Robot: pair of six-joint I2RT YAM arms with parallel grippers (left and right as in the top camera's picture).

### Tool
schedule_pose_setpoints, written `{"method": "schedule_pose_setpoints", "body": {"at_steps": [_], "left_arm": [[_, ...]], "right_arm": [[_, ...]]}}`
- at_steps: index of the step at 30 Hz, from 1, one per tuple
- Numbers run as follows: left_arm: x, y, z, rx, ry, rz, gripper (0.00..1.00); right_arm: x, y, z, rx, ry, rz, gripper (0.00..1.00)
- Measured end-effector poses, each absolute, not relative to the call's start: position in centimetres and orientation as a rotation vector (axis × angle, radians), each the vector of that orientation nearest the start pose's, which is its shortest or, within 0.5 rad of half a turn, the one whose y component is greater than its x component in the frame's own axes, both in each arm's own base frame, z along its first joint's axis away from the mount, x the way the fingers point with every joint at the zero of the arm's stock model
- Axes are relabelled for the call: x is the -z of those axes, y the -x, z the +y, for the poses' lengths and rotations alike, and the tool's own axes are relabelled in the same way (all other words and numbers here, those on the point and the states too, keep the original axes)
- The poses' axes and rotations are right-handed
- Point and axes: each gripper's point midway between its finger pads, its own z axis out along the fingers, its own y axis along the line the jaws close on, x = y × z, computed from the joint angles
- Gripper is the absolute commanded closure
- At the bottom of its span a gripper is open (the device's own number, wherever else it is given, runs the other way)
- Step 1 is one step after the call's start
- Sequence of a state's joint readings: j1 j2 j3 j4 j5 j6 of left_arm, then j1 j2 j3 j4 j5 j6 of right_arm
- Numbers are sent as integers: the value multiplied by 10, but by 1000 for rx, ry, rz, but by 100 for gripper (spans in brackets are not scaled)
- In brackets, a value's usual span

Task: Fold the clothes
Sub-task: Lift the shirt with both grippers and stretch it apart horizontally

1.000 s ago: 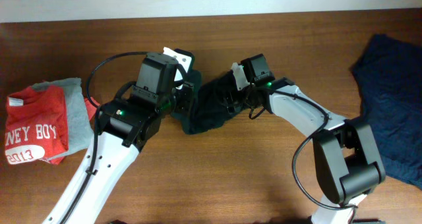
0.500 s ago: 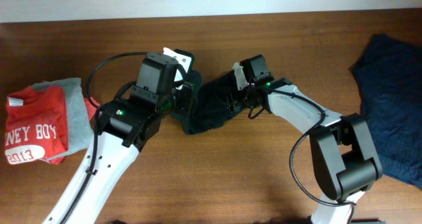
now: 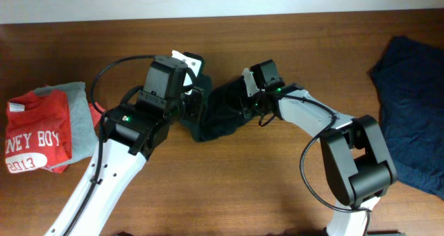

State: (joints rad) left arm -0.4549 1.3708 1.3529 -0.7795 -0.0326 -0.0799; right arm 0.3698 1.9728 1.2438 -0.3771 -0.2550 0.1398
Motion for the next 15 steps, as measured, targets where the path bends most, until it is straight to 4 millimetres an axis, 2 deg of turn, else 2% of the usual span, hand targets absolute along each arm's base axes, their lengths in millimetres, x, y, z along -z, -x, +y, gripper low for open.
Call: {"method": "schedule_pose_setpoints", "body": {"at_steps": [5, 7, 9, 10, 12, 13, 14, 15], "left_arm": [[-252, -349, -164, 218, -428, 2340, 100], [-251, -348, -164, 216, -428, 2342, 100], [-251, -348, -162, 200, -423, 2346, 100], [-250, -348, -158, 178, -415, 2352, 100], [-249, -348, -149, 122, -396, 2359, 100], [-252, -348, -145, 94, -382, 2352, 100], [-255, -347, -141, 77, -372, 2343, 99], [-261, -346, -136, 56, -357, 2328, 99]], "right_arm": [[-20, -400, 198, -477, 386, 2738, 96], [-22, -394, 187, -435, 364, 2794, 96], [-33, -392, 168, -368, 316, 2832, 96], [-44, -394, 156, -335, 284, 2835, 96], [-79, -403, 130, -277, 211, 2794, 96], [-115, -410, 114, -245, 172, 2730, 96], [-131, -413, 102, -230, 136, 2700, 96], [-158, -412, 86, -213, 97, 2661, 96]]}}
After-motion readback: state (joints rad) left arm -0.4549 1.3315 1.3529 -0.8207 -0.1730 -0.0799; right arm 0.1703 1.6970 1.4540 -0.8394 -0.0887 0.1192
